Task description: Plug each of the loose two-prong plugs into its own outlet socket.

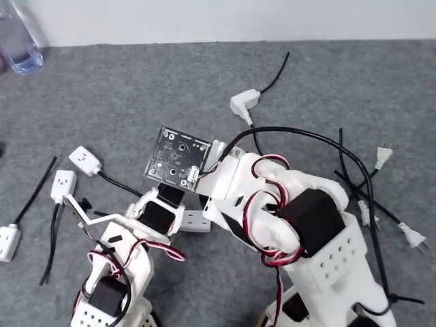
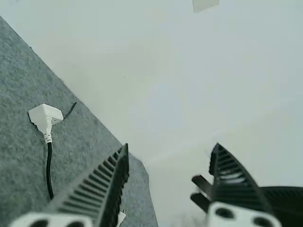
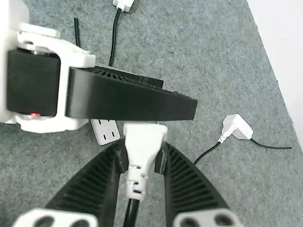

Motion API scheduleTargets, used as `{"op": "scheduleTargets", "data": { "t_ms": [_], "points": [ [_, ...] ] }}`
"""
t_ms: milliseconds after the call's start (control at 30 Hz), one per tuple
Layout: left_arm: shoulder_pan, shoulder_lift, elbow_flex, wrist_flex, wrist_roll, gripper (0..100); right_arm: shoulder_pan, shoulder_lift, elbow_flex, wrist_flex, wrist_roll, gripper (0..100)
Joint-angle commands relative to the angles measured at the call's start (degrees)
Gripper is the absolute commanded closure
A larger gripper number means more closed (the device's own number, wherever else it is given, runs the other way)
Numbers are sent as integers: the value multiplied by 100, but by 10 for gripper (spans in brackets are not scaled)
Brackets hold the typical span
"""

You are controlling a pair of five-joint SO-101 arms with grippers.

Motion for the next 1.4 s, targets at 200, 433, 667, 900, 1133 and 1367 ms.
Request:
{"op": "scheduleTargets", "data": {
  "t_ms": [200,433,667,900,1133,1367],
  "points": [
    [18,-53,-127,-79,26,739,-22,-127,-703,-66,-220,991],
    [18,-53,-127,-88,26,739,-22,-101,-668,-75,-246,991],
    [18,-53,-127,-88,26,739,-13,-110,-668,-84,-255,991],
    [-26,-53,-127,-70,26,739,268,-110,-659,-31,-237,991],
    [-668,-53,-127,-62,26,737,295,-92,-686,101,-202,991],
    [-2277,-53,207,-53,-325,737,409,734,-695,136,-26,991]
  ]
}}
